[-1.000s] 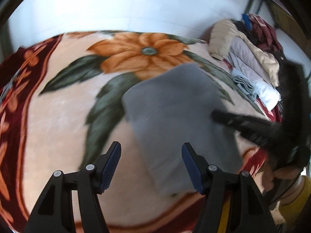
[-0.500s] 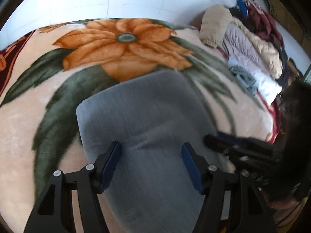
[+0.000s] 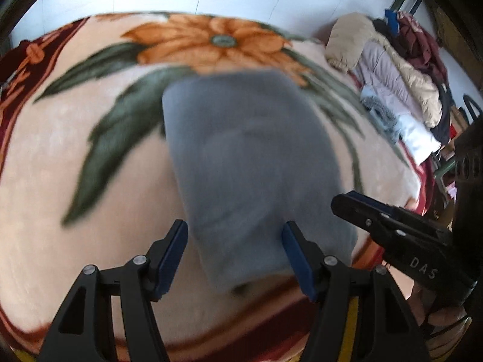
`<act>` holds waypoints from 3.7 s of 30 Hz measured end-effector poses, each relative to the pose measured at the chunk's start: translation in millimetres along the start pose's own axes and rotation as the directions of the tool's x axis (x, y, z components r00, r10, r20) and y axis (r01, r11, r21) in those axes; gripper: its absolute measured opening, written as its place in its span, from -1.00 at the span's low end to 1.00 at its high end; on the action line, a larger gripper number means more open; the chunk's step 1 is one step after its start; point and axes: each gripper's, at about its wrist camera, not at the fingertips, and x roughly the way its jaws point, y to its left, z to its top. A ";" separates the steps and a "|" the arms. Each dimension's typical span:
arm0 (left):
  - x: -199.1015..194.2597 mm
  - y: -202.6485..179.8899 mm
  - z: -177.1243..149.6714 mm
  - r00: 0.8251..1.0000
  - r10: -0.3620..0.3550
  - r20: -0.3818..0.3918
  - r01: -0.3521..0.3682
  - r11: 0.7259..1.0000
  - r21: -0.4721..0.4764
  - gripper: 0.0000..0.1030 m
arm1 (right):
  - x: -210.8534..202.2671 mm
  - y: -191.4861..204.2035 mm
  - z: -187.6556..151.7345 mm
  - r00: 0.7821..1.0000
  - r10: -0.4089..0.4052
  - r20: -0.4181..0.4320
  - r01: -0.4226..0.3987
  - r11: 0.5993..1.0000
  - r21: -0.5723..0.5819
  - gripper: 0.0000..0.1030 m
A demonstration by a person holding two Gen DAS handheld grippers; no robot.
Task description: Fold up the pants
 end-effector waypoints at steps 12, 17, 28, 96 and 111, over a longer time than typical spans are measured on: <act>1.2 5.2 -11.9 1.000 0.001 -0.030 -0.001 1.000 -0.002 0.38 | -4.7 -17.1 -0.8 0.998 0.062 0.012 -0.062 0.997 0.055 -0.46; -18.6 9.0 4.6 0.999 -0.001 0.043 0.001 1.000 -0.005 0.38 | -21.1 -22.8 19.6 0.991 0.090 0.100 -0.097 0.993 0.072 0.03; 20.7 32.6 26.8 0.998 -0.056 0.006 0.056 0.989 -0.139 0.49 | 39.0 -48.0 35.2 0.977 0.207 0.046 -0.211 0.966 0.148 0.20; -63.6 102.9 -23.1 0.991 0.104 0.079 -0.097 0.992 -0.082 -0.53 | 25.4 128.7 -14.8 0.976 0.216 -0.010 -0.215 0.963 -0.164 -0.50; -66.7 110.9 -17.1 0.995 0.065 0.078 -0.055 0.990 -0.130 -0.53 | 19.7 120.6 9.9 0.978 0.207 -0.038 -0.211 0.969 -0.132 -0.55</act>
